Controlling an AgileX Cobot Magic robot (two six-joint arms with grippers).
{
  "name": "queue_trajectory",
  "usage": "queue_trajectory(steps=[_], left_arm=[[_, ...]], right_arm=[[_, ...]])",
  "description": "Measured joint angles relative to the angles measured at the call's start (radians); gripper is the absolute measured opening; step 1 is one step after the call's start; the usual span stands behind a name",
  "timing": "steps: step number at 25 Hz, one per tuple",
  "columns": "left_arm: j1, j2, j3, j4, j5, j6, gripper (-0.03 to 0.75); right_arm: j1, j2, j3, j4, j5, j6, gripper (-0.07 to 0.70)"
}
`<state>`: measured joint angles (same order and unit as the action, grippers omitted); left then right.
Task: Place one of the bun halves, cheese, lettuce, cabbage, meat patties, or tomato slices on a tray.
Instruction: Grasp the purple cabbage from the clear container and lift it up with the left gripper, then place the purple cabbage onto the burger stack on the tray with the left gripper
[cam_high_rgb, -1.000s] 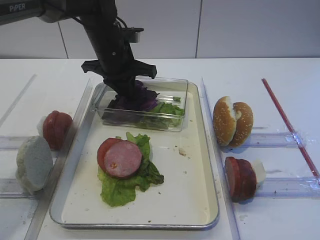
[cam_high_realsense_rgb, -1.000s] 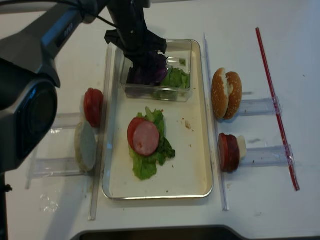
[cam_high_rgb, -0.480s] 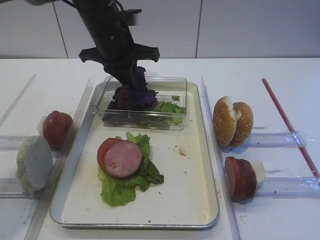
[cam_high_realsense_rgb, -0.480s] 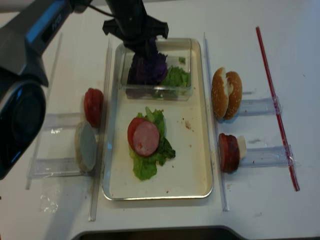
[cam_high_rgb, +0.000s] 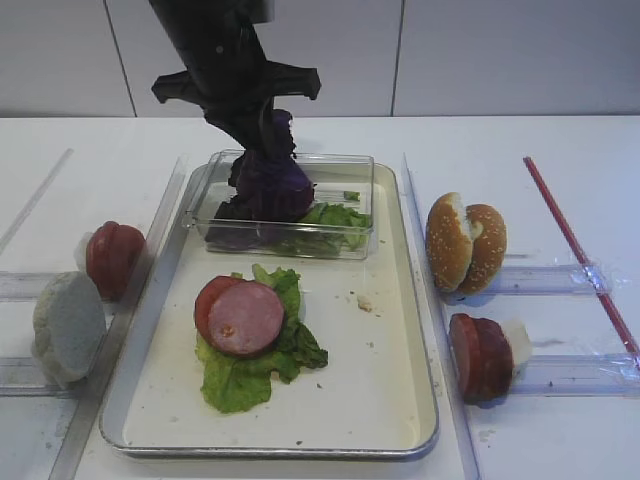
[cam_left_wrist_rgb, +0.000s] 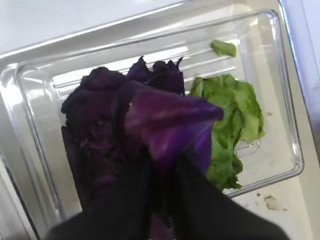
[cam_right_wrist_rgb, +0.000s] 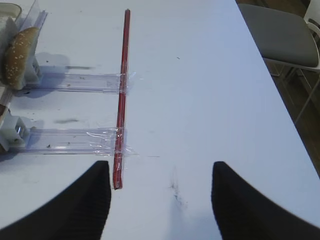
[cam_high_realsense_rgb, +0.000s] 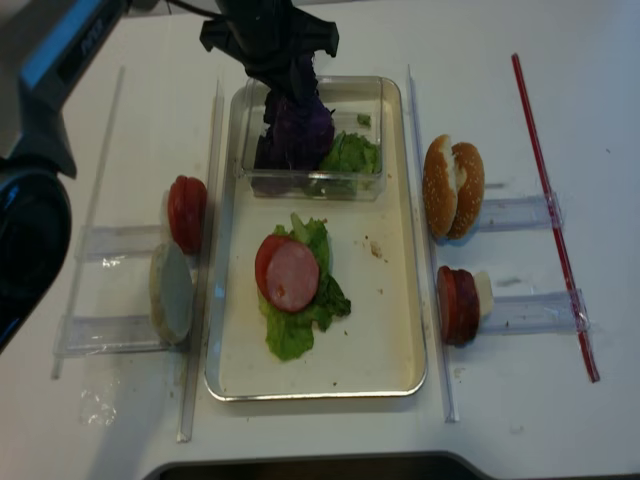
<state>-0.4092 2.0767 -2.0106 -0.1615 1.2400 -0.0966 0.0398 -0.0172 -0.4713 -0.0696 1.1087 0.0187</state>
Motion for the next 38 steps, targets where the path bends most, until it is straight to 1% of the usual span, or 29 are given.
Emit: queue_trajectory(steps=[15, 22, 26, 32, 38], left_arm=[[0.000, -0.120, 0.003, 0.010, 0.008, -0.009, 0.050], [0.000, -0.222, 0.016, 0.010, 0.011, -0.025, 0.050], [-0.009, -0.322, 0.123, 0.010, 0.011, -0.027, 0.050], [-0.041, -0.484, 0.345, 0.010, 0.016, -0.031, 0.050], [-0.068, -0.625, 0.529, 0.010, 0.014, -0.050, 0.050]], right_arm=[[0.000, 0.000, 0.000, 0.000, 0.000, 0.000, 0.459], [0.000, 0.000, 0.000, 0.000, 0.000, 0.000, 0.459], [0.000, 0.000, 0.000, -0.002, 0.000, 0.000, 0.459], [0.000, 0.000, 0.000, -0.002, 0.000, 0.000, 0.459], [0.000, 0.000, 0.000, -0.004, 0.000, 0.000, 0.459]])
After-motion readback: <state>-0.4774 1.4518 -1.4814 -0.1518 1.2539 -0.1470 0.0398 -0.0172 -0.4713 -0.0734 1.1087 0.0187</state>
